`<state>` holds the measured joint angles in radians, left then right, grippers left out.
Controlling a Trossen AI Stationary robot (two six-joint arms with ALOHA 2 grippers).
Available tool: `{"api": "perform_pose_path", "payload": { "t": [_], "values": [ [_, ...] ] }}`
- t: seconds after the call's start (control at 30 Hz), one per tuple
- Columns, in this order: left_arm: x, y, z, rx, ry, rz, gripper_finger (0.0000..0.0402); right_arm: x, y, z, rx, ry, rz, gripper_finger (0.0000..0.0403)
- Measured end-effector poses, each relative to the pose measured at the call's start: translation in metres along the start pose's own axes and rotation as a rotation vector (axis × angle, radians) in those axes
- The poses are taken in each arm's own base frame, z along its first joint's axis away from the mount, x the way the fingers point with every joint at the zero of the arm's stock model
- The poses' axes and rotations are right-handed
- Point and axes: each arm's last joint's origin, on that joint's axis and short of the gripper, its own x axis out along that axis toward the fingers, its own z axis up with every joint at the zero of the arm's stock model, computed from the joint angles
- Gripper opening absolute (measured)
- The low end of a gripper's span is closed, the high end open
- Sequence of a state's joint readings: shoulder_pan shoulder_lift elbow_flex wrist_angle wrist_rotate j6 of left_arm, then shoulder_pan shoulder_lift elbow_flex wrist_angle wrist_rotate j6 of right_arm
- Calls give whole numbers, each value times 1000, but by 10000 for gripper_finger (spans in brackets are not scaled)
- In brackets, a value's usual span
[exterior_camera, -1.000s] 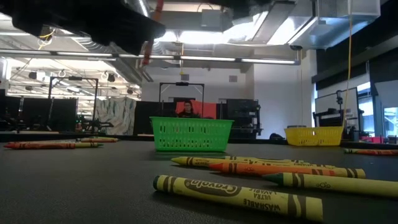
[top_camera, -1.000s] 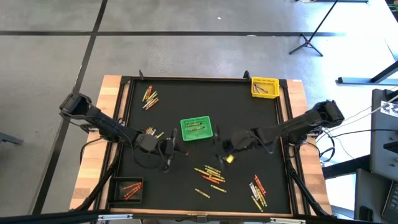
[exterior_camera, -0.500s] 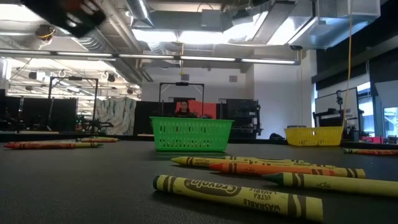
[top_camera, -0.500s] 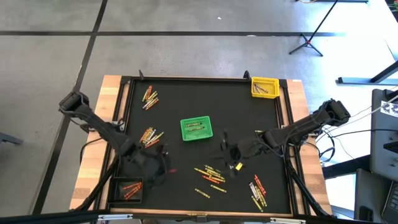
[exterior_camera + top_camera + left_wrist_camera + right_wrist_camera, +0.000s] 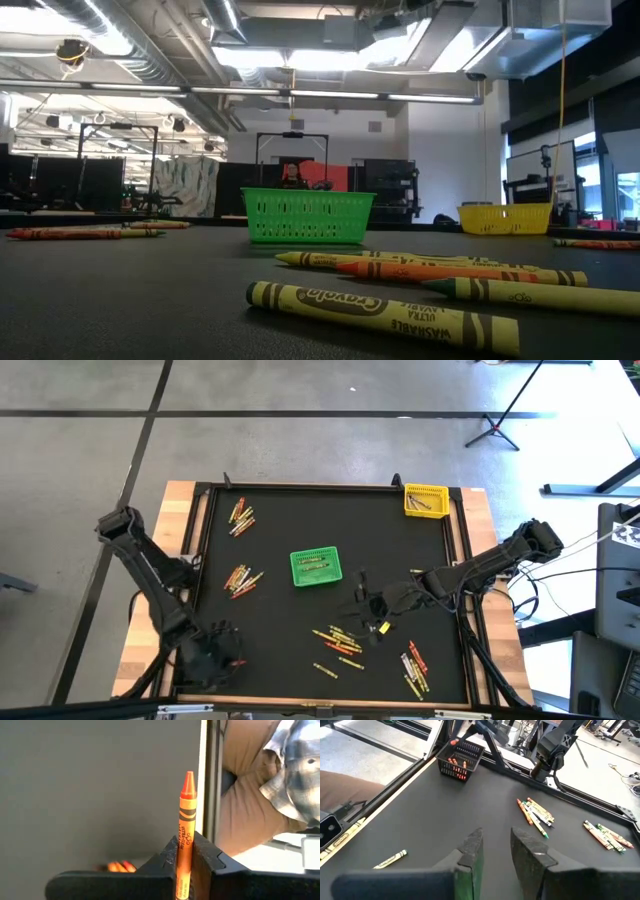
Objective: Sort crayons
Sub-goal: Put the orange crayon into the black bin
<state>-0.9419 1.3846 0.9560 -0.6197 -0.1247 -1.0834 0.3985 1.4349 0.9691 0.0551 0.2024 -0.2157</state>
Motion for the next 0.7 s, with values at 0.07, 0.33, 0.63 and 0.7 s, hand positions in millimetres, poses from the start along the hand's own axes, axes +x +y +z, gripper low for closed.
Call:
{"api": "perform_pose_path", "payload": {
  "t": [0.07, 0.33, 0.63, 0.7],
  "values": [
    [6, -2, -12, -48, 19, 21, 12, 0, 0, 0, -3, 3, -6, 94],
    [31, -8, -49, -132, 99, 108, 13, 0, -8, -2, -52, 34, -146, 94],
    [56, -5, -71, -110, 209, 225, 13, 4, -33, -7, -1, 44, -199, 94],
    [59, -3, -72, -106, 221, 250, 13, 4, -36, -8, 17, 45, -203, 94]
  ]
}}
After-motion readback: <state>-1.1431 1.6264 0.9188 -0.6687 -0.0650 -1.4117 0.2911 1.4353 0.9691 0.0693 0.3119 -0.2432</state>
